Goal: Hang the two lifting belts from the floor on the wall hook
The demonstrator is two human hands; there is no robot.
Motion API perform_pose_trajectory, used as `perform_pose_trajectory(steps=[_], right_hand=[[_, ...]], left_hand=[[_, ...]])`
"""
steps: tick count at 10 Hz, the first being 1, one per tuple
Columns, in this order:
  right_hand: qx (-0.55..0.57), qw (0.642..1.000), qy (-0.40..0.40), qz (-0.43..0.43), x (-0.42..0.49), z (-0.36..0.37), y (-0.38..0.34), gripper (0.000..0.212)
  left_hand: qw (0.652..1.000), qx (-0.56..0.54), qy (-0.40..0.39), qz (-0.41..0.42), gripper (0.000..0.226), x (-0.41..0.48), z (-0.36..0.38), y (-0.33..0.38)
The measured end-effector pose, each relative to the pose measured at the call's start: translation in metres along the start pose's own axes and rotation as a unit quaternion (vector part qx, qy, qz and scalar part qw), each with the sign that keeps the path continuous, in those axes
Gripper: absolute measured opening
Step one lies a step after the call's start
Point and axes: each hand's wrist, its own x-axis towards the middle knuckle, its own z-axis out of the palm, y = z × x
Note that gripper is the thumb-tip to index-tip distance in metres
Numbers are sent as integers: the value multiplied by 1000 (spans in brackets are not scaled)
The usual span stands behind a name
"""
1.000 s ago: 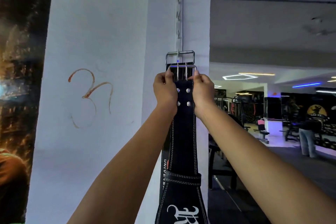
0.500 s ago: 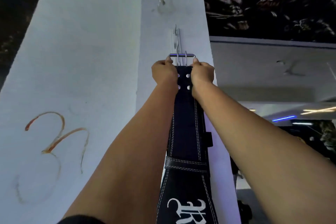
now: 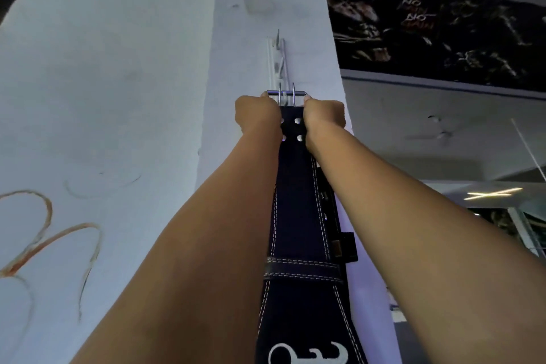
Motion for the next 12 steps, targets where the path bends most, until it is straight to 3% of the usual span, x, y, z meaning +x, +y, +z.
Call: perform_pose_trajectory(steps=[1, 2, 3, 4, 5, 6, 7, 9, 12], right_hand=[[-7, 1000, 2, -5, -3, -5, 4, 14], [-12, 1000, 2, -15, -8, -10, 7, 21], [-12, 1000, 5, -27, -10, -11, 7, 36], [-25, 999, 2, -44, -13, -16, 8, 44], [-41, 997, -22, -60, -19, -23, 14, 31], [-46, 994, -64, -79, -26, -32, 21, 14], [-48, 992, -77, -85, -39, -43, 23, 29], [-102, 979, -138, -108, -77, -72, 23, 23], [-239, 932, -194, -193, -143, -146, 8, 40]], left_hand=[[999, 32, 28, 12, 26, -8, 0, -4], [997, 42, 53, 22, 21, -15, -2, -7], [995, 59, 65, 37, 38, -17, -4, -9], [990, 103, 53, 86, 26, -24, -5, -8], [978, 174, 38, 112, 30, -33, -8, -8], [957, 262, 25, 122, 34, -45, -14, -6], [933, 329, 3, 144, 32, -59, -23, -10], [866, 463, -52, 182, 46, -100, -57, -29], [770, 576, -87, 261, 56, -190, -95, -14]])
